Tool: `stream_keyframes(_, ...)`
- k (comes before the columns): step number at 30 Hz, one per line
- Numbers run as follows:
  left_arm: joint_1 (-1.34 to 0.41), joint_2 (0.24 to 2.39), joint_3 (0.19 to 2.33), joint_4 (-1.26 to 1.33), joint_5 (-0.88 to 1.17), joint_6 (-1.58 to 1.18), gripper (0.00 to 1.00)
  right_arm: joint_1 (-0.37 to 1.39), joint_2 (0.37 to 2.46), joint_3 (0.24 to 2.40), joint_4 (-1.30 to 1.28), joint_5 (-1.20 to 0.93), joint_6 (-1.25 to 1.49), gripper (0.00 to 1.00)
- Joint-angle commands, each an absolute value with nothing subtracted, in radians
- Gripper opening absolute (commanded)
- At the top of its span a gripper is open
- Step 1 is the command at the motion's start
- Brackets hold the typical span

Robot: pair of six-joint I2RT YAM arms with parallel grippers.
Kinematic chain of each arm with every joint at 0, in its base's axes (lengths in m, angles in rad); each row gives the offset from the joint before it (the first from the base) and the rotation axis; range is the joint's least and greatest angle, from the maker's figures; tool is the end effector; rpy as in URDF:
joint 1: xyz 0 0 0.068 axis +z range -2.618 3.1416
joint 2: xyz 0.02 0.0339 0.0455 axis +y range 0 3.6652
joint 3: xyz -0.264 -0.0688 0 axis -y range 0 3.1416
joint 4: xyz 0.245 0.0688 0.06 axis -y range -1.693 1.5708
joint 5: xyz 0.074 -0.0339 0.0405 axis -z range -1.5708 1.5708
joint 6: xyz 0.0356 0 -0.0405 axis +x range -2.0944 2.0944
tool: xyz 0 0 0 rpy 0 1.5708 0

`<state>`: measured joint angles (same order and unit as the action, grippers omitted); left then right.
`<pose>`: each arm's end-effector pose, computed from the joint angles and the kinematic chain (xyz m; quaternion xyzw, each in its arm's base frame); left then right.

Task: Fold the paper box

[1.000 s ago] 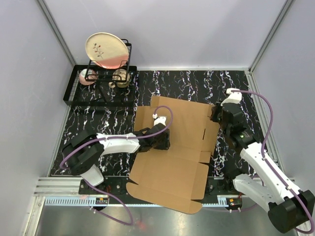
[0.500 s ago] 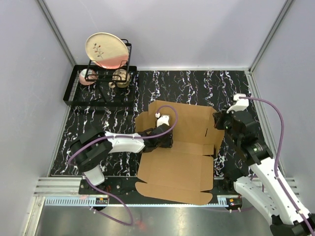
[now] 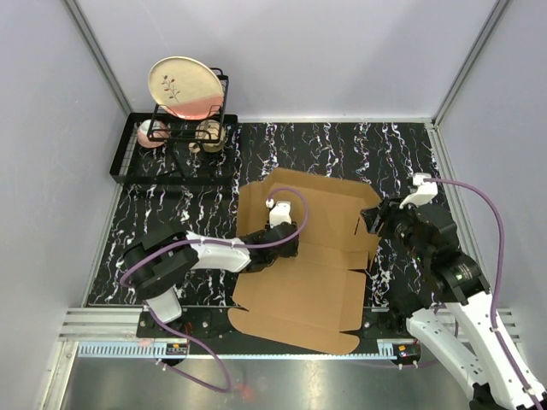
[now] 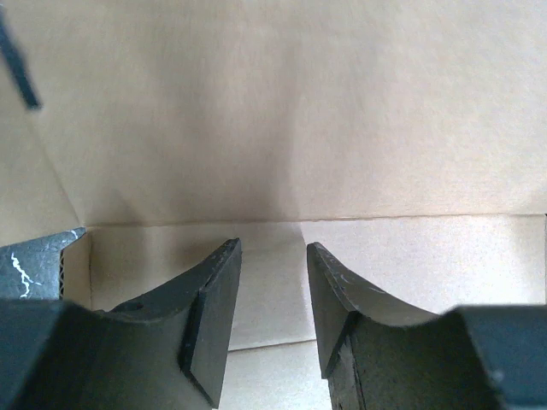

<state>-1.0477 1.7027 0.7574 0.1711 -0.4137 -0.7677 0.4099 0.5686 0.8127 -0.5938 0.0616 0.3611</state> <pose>0.1738 -0.2727 0.1372 0.0470 0.9044 -0.1826 0.3828 0.1143 0.0473 0.3356 -0.0023 0.8191 0.1921 0.5405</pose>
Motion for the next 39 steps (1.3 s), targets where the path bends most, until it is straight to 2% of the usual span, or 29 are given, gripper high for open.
stream_keyframes(1,-1.065,1.805,0.683,0.063,-0.406,-0.793,0.44,0.419,0.584,0.943,-0.597,0.067,0.370,0.65)
stream_keyframes(4,-1.071,1.819,0.661,0.089,-0.402,-0.802,0.44,0.419,0.639,1.026,-0.597,0.081,0.332,0.71)
stream_keyframes(9,-1.074,1.864,0.650,0.101,-0.394,-0.821,0.43,0.419,0.807,1.185,-0.589,0.060,0.273,0.71)
stream_keyframes(14,-1.077,1.861,0.643,0.104,-0.380,-0.828,0.43,0.419,1.110,1.295,-0.572,0.139,0.299,0.69)
stream_keyframes(17,-1.075,1.826,0.638,0.091,-0.396,-0.821,0.43,0.417,1.262,1.290,-0.463,0.152,0.243,0.67)
stream_keyframes(22,-1.077,1.804,0.621,0.060,-0.406,-0.836,0.43,0.413,1.635,1.547,-0.506,0.082,0.011,0.68)
stream_keyframes(29,-1.077,1.770,0.591,0.043,-0.405,-0.844,0.43,0.285,1.891,1.739,-0.353,-0.389,0.040,0.69)
stream_keyframes(33,-1.077,1.790,0.595,0.048,-0.382,-0.842,0.43,0.201,2.066,1.787,-0.198,-0.688,0.142,0.65)
stream_keyframes(34,-1.077,1.795,0.598,0.046,-0.377,-0.839,0.43,0.187,2.097,1.807,-0.196,-0.765,0.144,0.65)
stream_keyframes(39,-1.078,1.824,0.621,0.009,-0.388,-0.833,0.43,0.178,2.333,2.031,-0.351,-0.887,0.069,0.63)
